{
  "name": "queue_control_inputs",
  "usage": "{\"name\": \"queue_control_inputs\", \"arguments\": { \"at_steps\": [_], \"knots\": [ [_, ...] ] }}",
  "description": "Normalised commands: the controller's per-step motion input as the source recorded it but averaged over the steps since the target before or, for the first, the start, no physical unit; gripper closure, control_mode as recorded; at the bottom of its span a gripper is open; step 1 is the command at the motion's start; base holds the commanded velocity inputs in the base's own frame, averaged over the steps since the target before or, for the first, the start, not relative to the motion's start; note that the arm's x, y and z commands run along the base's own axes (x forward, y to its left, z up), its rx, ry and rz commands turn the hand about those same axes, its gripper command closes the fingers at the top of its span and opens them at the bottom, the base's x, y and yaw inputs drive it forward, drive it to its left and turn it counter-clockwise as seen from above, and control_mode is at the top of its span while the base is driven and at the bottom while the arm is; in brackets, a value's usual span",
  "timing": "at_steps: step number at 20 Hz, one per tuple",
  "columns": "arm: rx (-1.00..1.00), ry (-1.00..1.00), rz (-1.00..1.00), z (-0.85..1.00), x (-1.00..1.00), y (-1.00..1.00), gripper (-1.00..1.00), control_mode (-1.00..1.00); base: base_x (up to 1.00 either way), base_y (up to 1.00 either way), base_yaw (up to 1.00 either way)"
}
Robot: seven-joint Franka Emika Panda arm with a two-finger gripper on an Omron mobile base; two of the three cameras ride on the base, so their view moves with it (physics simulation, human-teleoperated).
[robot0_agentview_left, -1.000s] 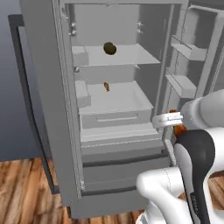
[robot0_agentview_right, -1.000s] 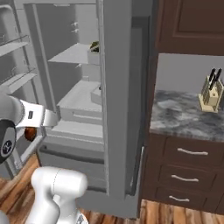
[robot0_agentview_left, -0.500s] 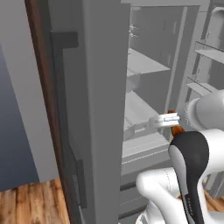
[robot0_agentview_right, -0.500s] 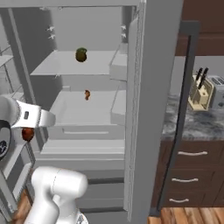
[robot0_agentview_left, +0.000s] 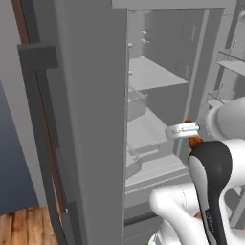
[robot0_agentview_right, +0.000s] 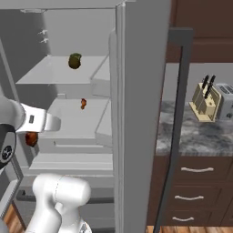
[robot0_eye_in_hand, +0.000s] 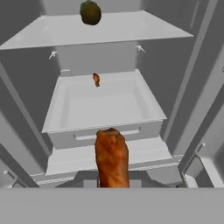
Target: Transport the chicken drumstick and avocado to the fridge. Place the chicken drumstick on the rack containing meat and place the avocado on the rack containing the vegetable, ensuring meats and vegetables are on different racks.
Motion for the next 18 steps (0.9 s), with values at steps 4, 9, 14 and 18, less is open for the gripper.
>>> {"name": "queue_control_inputs", "arguments": {
  "at_steps": [4,9,14,18],
  "knots": [
    [0.00,0.00,0.00,0.00,0.00,0.00,1.00,1.00,1.00,-0.06,0.09],
    [0.00,0.00,0.00,0.00,0.00,0.00,1.00,1.00,1.00,0.00,0.24],
    [0.00,0.00,0.00,0.00,0.00,0.00,1.00,1.00,0.98,0.00,0.31],
    [0.04,0.00,0.20,-0.54,0.75,-0.10,1.00,-1.00,0.25,-0.01,0.08]
  ]
}}
